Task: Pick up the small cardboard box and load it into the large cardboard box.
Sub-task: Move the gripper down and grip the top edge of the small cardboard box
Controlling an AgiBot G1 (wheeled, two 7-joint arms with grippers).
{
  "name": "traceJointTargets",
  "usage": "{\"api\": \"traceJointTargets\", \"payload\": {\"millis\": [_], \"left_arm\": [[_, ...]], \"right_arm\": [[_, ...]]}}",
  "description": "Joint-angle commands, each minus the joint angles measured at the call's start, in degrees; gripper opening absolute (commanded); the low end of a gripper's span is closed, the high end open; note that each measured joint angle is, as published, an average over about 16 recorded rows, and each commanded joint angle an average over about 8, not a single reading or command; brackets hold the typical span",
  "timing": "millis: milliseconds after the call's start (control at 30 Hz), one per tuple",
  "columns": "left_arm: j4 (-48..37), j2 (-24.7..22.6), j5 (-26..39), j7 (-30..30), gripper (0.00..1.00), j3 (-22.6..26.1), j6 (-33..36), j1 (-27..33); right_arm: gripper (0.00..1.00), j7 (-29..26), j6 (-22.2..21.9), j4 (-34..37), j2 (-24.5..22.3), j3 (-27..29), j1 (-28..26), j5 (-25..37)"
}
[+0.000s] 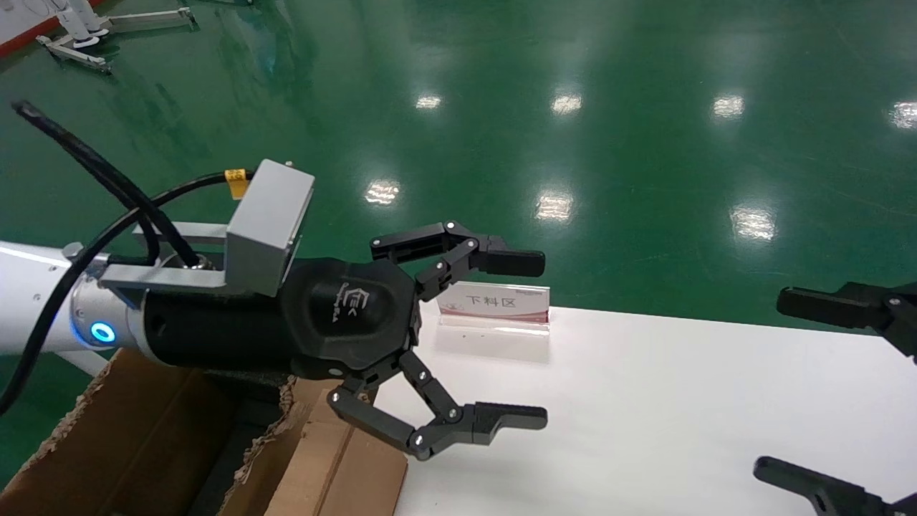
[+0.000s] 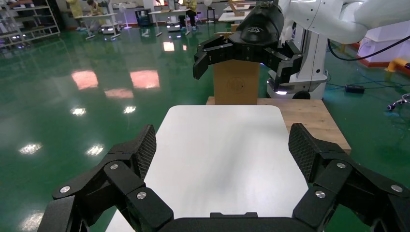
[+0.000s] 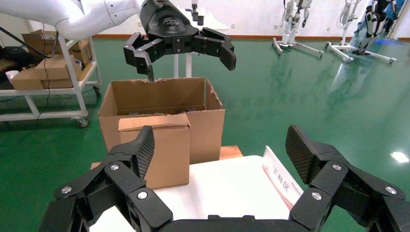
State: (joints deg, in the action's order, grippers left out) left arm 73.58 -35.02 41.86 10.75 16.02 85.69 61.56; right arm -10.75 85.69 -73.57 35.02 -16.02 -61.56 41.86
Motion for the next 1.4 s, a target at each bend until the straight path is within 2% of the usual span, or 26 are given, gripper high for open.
{"api": "traceJointTargets", "payload": {"millis": [33,1167,1400], "left_arm": [[0.0,0.0,0.0,0.0,1.0,0.0,0.0,0.0],[-0.1,0.0,0.2,0.1,1.0,0.1,-0.1,-0.1],[-0.5,1.3,1.9,1.1,1.0,1.4,-0.8,0.2]], "right_arm": [[1.0,0.0,0.0,0.0,0.0,0.0,0.0,0.0],[1.0,0.0,0.0,0.0,0.0,0.0,0.0,0.0],[1.0,0.0,0.0,0.0,0.0,0.0,0.0,0.0]]}}
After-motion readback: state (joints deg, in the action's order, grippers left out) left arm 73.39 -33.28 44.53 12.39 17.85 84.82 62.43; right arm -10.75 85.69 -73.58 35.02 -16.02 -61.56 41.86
